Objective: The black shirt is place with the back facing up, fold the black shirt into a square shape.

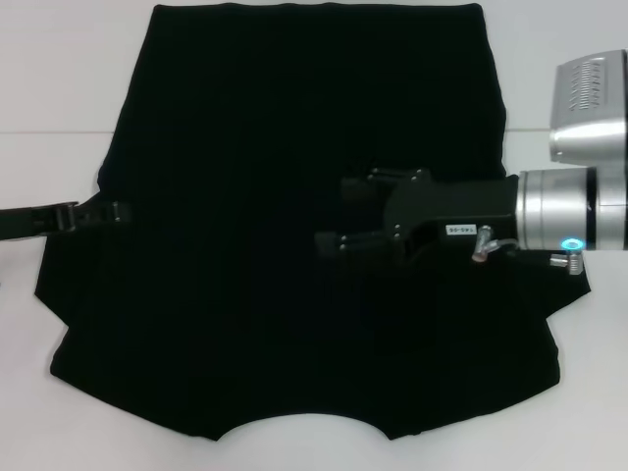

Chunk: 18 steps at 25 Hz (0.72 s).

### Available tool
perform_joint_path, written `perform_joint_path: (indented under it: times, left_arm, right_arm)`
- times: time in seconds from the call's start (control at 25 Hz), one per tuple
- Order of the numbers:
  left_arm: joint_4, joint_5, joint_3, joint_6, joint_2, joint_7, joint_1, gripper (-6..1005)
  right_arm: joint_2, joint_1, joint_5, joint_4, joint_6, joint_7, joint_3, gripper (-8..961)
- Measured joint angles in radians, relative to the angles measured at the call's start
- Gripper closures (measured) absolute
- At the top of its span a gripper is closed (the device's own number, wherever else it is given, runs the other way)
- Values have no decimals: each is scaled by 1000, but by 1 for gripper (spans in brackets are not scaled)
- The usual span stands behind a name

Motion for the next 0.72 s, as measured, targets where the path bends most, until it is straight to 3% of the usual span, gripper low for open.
perform_joint_path:
  times: [0.72]
  left_arm:
    - [6, 161, 34, -150, -5, -219, -13, 96]
  right_arm:
    - [-4, 0, 4, 0, 1, 2, -6, 26]
